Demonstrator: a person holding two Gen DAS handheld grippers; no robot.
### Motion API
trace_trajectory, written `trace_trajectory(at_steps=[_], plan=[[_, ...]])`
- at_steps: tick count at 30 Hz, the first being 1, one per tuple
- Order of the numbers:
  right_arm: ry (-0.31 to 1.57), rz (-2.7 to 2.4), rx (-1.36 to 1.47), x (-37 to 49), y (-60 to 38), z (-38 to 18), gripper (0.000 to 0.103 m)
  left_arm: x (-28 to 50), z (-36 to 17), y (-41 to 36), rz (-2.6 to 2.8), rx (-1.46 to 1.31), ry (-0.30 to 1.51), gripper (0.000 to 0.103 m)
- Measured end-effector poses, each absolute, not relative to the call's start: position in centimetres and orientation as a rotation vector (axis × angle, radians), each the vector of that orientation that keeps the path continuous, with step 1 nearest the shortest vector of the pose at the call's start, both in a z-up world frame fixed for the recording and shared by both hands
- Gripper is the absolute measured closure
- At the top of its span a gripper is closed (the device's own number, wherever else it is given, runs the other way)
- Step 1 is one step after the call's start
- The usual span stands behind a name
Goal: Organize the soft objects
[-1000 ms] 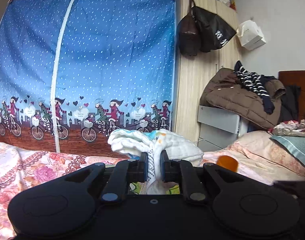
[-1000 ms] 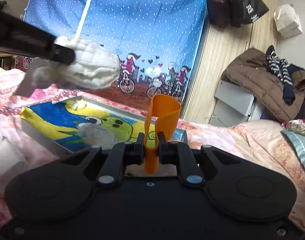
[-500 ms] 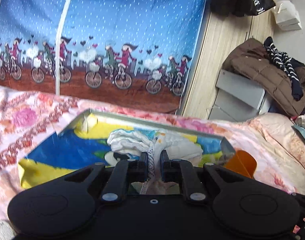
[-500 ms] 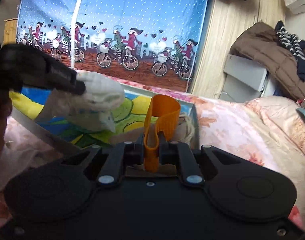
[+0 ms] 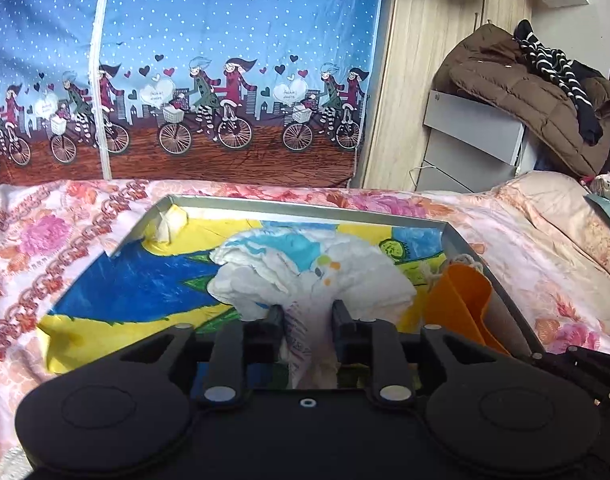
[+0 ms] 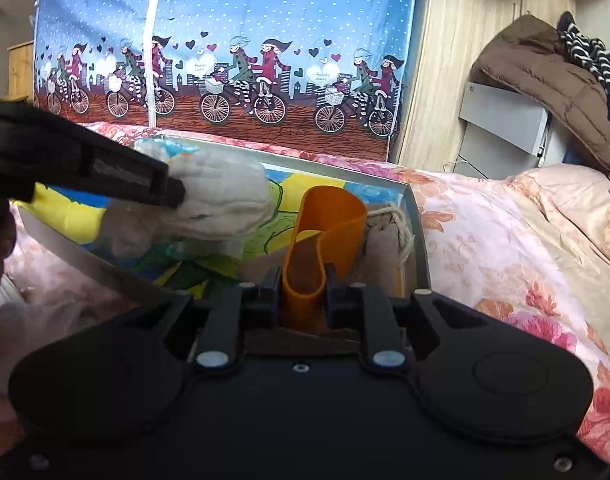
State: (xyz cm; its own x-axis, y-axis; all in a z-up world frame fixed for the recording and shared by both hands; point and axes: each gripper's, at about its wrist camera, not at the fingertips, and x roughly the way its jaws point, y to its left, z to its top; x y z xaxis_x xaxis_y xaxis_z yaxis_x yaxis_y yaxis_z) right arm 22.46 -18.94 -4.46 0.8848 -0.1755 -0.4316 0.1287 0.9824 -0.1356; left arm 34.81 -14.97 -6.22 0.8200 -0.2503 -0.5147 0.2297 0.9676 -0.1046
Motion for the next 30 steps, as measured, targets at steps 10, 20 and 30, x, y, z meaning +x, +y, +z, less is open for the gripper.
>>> trace_trajectory(at_steps=[10, 20, 30], plan=[[0.409, -0.161, -0.075, 20.3, -18.9, -2.9, 0.035, 32.2, -3.4, -12.0, -0.248, -0.113, 0.523, 0.040], [0.247, -0.191, -0.007, 14.0, -19.2, 1.8, 0.001, 24.8, 0.7, -8.9, -0.216, -0.135, 0.342, 0.011], [0.088, -0.188, 0.092, 6.9, -17.4, 4.1, 0.000, 15.4, 3.6, -5.5, -0.176, -0.131, 0.206, 0.001]])
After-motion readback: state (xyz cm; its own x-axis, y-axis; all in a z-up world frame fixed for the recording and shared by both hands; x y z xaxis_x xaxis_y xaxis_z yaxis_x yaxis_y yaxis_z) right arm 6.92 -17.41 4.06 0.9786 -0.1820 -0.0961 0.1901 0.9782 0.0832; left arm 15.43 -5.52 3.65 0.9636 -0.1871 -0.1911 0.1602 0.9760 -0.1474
